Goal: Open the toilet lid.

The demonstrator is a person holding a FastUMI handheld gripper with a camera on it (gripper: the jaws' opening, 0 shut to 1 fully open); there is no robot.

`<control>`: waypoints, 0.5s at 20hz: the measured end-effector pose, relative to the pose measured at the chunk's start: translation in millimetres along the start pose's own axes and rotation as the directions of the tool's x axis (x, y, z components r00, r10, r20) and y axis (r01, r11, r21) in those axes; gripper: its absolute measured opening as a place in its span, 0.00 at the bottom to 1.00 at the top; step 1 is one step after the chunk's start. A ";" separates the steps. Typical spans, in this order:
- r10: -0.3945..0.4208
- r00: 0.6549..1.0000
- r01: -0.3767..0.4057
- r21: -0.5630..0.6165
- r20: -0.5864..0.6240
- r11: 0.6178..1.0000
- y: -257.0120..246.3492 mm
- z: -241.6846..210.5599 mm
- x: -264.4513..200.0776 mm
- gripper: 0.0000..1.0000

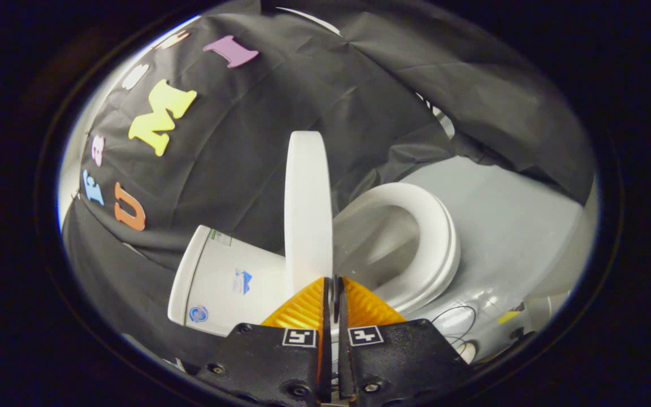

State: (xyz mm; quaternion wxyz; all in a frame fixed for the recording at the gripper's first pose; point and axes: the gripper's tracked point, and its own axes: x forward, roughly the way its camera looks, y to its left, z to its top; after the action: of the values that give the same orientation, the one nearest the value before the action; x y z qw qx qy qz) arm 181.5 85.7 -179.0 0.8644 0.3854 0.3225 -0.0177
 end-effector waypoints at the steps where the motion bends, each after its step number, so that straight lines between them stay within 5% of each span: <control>1: -0.004 1.000 0.004 -0.013 0.004 1.000 3.4 0.9 -0.8 0.08; 10: -0.036 0.999 0.038 -0.084 0.025 0.996 32.9 -2.4 -6.6 0.08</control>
State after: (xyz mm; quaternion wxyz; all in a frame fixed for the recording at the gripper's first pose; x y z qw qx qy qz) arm 184.1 109.0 -154.9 0.8831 0.3424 0.3200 -0.0246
